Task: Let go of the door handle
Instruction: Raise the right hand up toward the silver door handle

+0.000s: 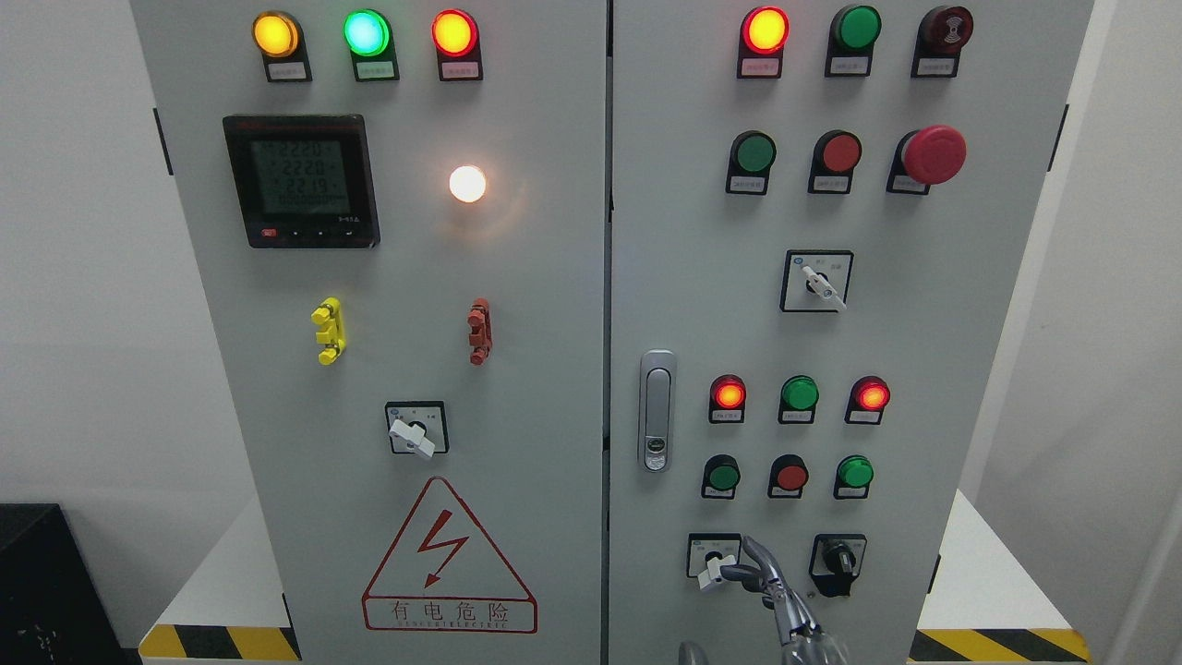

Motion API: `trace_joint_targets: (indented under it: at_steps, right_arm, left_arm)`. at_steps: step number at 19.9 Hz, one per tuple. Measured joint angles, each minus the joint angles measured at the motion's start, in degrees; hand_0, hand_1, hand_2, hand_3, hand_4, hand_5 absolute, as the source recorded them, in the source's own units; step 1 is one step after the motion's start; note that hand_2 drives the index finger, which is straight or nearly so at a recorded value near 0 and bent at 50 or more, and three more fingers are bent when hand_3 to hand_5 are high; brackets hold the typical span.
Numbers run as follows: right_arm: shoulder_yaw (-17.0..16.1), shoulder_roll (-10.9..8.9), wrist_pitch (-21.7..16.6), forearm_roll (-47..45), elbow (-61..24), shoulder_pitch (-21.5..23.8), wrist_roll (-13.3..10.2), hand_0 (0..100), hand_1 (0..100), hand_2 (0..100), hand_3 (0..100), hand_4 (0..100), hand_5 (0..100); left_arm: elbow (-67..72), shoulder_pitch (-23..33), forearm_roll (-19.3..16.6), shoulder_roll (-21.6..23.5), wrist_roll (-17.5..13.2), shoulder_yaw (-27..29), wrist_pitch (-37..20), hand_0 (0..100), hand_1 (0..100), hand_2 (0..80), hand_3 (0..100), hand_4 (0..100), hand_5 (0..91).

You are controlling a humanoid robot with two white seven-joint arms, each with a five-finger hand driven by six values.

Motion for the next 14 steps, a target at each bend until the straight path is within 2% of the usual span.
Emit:
trace_joint_targets:
  at_steps: [3,14]
  right_arm:
    - [0.02,0.06,2.43,5.21,0.26,-1.85,-0.06,48,38,0,93,87,91]
    - [0.67,0.28,5.42,21.32,3.67,-8.7,0.23,49,34,0,98,88,94]
  left_arm:
    - [0.0,0.0,0.0,0.0,0.0,0.0,0.0,0,0,2.2,9,1,0.0]
    - [0.0,0.0,0.0,0.0,0.0,0.0,0.0,0,0,2.2,9,1,0.0]
